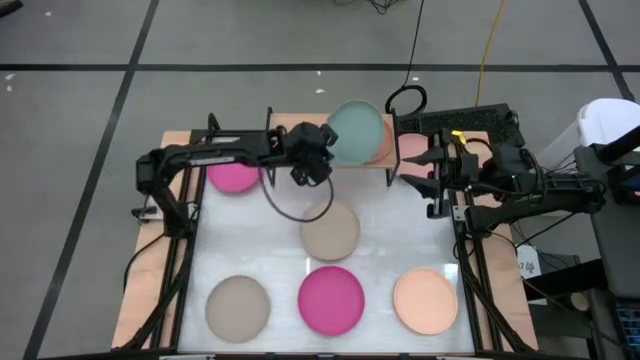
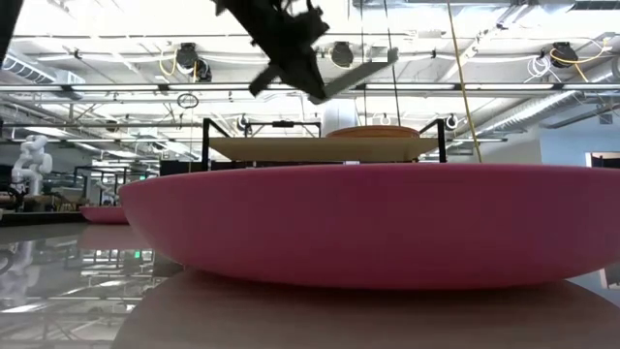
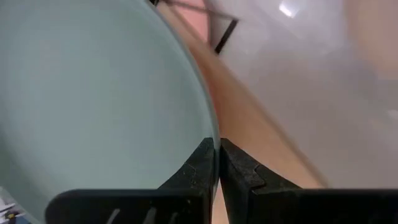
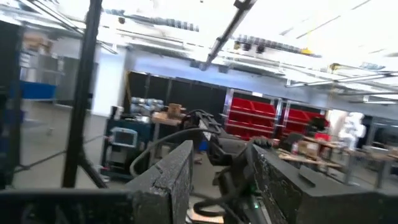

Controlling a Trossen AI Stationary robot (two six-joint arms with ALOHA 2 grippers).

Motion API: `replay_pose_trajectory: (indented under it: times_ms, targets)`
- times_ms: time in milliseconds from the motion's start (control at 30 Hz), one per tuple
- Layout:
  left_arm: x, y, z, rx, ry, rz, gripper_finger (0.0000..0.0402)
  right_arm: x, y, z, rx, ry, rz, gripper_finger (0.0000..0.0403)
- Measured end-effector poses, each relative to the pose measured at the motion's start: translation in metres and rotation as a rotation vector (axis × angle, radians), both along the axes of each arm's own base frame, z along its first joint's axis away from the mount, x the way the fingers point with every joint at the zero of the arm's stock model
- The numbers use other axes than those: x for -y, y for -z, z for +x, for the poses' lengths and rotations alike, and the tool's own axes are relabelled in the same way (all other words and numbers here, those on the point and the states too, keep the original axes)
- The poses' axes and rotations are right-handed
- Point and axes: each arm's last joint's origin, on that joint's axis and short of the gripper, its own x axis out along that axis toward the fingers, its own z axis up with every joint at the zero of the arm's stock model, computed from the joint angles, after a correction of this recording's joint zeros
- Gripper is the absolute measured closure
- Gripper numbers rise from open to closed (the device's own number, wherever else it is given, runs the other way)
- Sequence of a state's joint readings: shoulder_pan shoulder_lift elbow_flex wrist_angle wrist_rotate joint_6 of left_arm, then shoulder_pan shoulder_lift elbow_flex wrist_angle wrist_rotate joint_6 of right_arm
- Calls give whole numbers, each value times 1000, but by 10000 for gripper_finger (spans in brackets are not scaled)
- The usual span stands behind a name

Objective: Place and stack plates onto a shelf
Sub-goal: Stack the green plate on top of the brown plate on the shelf

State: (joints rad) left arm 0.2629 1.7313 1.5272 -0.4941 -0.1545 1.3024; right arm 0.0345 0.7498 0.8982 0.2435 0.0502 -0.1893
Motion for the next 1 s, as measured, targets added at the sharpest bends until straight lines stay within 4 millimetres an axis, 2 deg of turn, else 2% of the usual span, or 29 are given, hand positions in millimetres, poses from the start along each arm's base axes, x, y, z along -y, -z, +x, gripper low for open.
replay_pose_trajectory:
  times_ms: [233, 367, 500, 700, 1000]
  targets:
    - [-30, -4, 22, 6, 13, -24, 383, 0, 3, 1, -38, 10, -13, 259]
    - [-39, -10, 33, 35, 59, -62, 383, 0, 4, 1, -49, 12, -21, 259]
    - [-46, -5, 43, 20, 69, -96, 383, 0, 6, 2, -61, 12, -25, 259]
    - [-53, 11, 48, -28, 45, -110, 382, 0, 8, 2, -83, 8, -11, 259]
    - [-55, 9, 47, -15, -40, -93, 369, 0, 10, 3, -106, 7, -9, 259]
